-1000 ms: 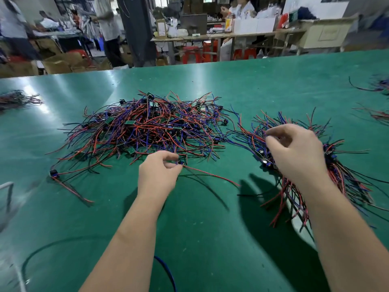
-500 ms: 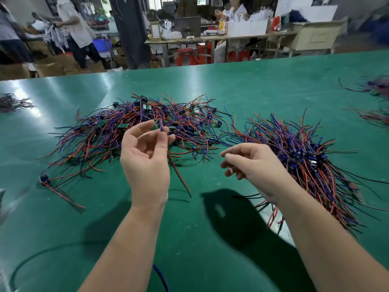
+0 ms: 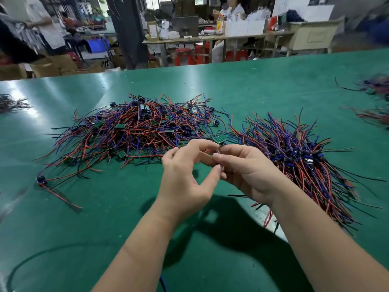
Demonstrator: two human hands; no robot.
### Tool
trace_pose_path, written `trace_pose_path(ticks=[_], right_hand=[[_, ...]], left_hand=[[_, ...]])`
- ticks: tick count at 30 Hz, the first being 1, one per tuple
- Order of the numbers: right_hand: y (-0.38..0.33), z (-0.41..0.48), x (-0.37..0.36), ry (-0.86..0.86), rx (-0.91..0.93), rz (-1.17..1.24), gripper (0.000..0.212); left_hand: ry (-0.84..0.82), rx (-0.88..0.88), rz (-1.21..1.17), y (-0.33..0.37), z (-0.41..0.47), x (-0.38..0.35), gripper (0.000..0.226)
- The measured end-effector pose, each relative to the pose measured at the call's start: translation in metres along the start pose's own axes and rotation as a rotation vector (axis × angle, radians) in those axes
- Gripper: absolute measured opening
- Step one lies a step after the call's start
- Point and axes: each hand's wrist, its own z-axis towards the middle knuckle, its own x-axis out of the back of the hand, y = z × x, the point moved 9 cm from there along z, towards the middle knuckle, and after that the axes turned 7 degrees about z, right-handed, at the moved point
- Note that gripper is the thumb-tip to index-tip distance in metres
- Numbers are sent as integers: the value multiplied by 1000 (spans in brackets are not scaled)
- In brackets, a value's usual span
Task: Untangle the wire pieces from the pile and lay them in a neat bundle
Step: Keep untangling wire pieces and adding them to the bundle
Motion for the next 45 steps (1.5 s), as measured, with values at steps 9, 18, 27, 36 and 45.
trace_pose_path(ticks=[9,18,27,36,45], right_hand=[[-5,0,13,84,-12,-48,19],[-47,-5,38,190,199,373,21],[-48,-6,34,124,220,746,17],[-15,-8,-15,-144,-15,591,15],[35,-9,-32,-156,-301,212,24]], left_hand=[[129,136,-171,-25,3,8,17],[136,639,132,-92,-5,26,28],[30,539,313,-74,-2,15,9],[-243,631,-761,-41,-6,-45,42],[110,719,-1286,-65,6,-12,24]])
